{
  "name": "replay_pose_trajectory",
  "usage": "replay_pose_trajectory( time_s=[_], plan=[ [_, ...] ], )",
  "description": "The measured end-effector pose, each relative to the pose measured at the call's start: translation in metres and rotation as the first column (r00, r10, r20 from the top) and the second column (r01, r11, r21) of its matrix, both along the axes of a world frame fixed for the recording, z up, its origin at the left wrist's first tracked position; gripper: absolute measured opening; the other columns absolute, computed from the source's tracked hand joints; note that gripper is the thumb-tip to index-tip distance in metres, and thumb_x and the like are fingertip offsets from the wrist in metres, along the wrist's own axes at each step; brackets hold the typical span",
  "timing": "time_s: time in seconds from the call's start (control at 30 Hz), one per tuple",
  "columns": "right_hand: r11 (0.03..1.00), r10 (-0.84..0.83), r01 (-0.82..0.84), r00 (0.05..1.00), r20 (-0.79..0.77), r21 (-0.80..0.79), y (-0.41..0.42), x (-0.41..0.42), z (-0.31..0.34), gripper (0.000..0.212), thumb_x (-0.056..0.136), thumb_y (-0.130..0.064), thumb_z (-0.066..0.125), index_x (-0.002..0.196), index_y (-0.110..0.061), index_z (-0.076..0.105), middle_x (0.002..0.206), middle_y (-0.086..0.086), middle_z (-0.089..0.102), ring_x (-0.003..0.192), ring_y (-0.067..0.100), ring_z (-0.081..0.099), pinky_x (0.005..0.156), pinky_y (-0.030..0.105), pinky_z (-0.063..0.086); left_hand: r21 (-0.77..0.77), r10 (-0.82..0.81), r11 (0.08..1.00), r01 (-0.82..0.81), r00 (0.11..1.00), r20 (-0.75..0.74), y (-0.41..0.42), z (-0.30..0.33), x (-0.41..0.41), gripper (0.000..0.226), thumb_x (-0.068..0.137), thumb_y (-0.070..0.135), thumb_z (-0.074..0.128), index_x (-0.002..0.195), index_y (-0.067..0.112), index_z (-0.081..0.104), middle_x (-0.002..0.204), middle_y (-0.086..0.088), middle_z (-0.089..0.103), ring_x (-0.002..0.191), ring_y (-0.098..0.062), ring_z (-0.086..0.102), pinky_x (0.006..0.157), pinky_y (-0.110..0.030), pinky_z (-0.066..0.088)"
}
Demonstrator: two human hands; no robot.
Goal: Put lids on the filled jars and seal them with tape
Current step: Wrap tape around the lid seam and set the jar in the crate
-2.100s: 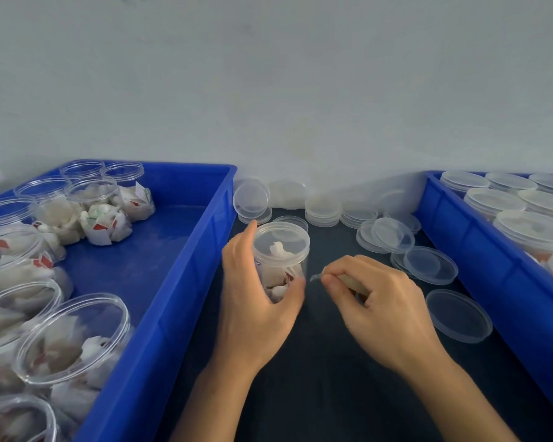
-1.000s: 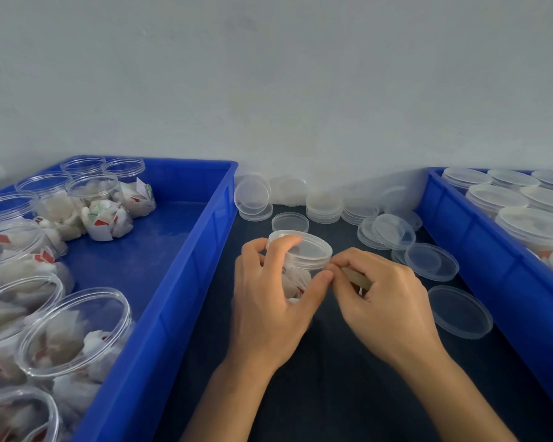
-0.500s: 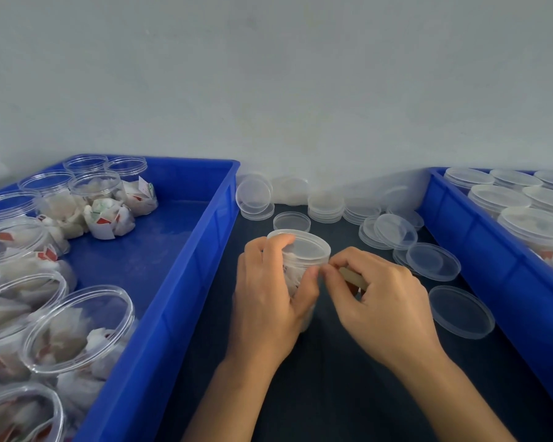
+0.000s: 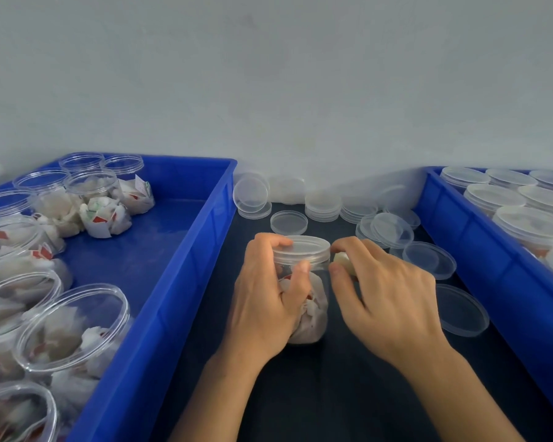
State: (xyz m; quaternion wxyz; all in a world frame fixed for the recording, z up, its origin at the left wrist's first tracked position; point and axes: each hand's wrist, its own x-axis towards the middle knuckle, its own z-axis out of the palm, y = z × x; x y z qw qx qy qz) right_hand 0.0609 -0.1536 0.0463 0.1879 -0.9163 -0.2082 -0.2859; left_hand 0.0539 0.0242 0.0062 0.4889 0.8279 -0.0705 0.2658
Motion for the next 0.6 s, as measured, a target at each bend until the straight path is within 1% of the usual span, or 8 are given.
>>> replay_pose_trajectory(
  time_s=[0.1, 0.2, 0.3, 0.37, 0.43, 0.53, 0.6],
  plan=[
    [1.000, -0.009, 0.009, 1.000, 0.021, -0.015, -0.0021, 0.0015, 0.0006, 0.035, 0.102, -0.046, 0.036, 0.109, -0.027, 0.064, 0.084, -0.010, 0.064, 0.058, 0.011, 0.056, 0.043, 0.029, 0.041, 0.034, -0.009, 0.999, 0.010, 1.000, -0.011, 0.0016, 0.0013, 0.0001, 0.041, 0.098, 0.064, 0.044, 0.126, 0.034, 0.045, 0.121, 0.007, 0.059, 0.107, -0.006, 0.064, 0.083, -0.030, 0.058],
    [1.000, -0.013, 0.014, 0.999, 0.036, -0.020, -0.0042, 0.0021, 0.0020, 0.033, 0.102, -0.045, 0.038, 0.107, -0.026, 0.064, 0.083, -0.009, 0.064, 0.058, 0.011, 0.056, 0.043, 0.027, 0.039, 0.053, -0.019, 0.998, 0.020, 1.000, -0.016, 0.0017, 0.0017, -0.0005, 0.039, 0.097, 0.066, 0.044, 0.124, 0.038, 0.044, 0.120, 0.010, 0.058, 0.106, -0.005, 0.064, 0.081, -0.024, 0.055],
    [0.999, -0.011, 0.011, 1.000, 0.021, -0.031, -0.0043, 0.0020, 0.0023, 0.034, 0.101, -0.047, 0.035, 0.105, -0.027, 0.063, 0.082, -0.010, 0.063, 0.057, 0.009, 0.054, 0.043, 0.024, 0.034, 0.050, -0.041, 0.998, 0.042, 0.999, -0.023, 0.0019, 0.0018, -0.0005, 0.037, 0.096, 0.067, 0.045, 0.122, 0.041, 0.043, 0.119, 0.010, 0.058, 0.104, -0.005, 0.065, 0.079, -0.023, 0.055],
    [0.999, -0.005, 0.005, 1.000, -0.001, -0.032, -0.0041, 0.0023, 0.0025, 0.034, 0.101, -0.048, 0.033, 0.103, -0.028, 0.061, 0.080, -0.011, 0.062, 0.057, 0.008, 0.054, 0.044, 0.023, 0.031, 0.025, -0.073, 0.997, 0.075, 0.996, -0.042, 0.0030, 0.0019, -0.0009, 0.033, 0.096, 0.067, 0.046, 0.120, 0.045, 0.043, 0.118, 0.011, 0.061, 0.102, -0.007, 0.067, 0.077, -0.023, 0.056],
    [1.000, 0.004, -0.005, 1.000, -0.028, -0.028, -0.0042, 0.0029, 0.0020, 0.034, 0.101, -0.050, 0.030, 0.101, -0.029, 0.056, 0.077, -0.013, 0.059, 0.056, 0.007, 0.054, 0.044, 0.025, 0.032, -0.021, -0.116, 0.993, 0.115, 0.992, -0.057, 0.0036, 0.0022, -0.0013, 0.028, 0.096, 0.065, 0.047, 0.117, 0.048, 0.044, 0.114, 0.012, 0.065, 0.100, -0.008, 0.069, 0.076, -0.020, 0.055],
    [0.999, 0.023, -0.025, 0.998, -0.066, -0.031, -0.0056, 0.0029, 0.0003, 0.030, 0.100, -0.052, 0.027, 0.101, -0.031, 0.048, 0.069, -0.017, 0.052, 0.054, 0.005, 0.052, 0.045, 0.027, 0.031, -0.095, -0.148, 0.985, 0.141, 0.987, -0.067, 0.0038, 0.0027, -0.0014, 0.028, 0.096, 0.060, 0.050, 0.120, 0.047, 0.049, 0.111, 0.013, 0.069, 0.101, -0.010, 0.070, 0.078, -0.018, 0.053],
    [0.999, 0.029, -0.030, 0.996, -0.082, -0.021, -0.0070, 0.0029, 0.0001, 0.029, 0.100, -0.054, 0.027, 0.102, -0.032, 0.045, 0.068, -0.017, 0.051, 0.054, 0.004, 0.051, 0.046, 0.028, 0.031, -0.148, -0.162, 0.977, 0.151, 0.984, -0.070, 0.0031, 0.0017, -0.0017, 0.031, 0.096, 0.057, 0.050, 0.125, 0.047, 0.050, 0.114, 0.014, 0.071, 0.104, -0.010, 0.071, 0.081, -0.018, 0.054]
  ],
)
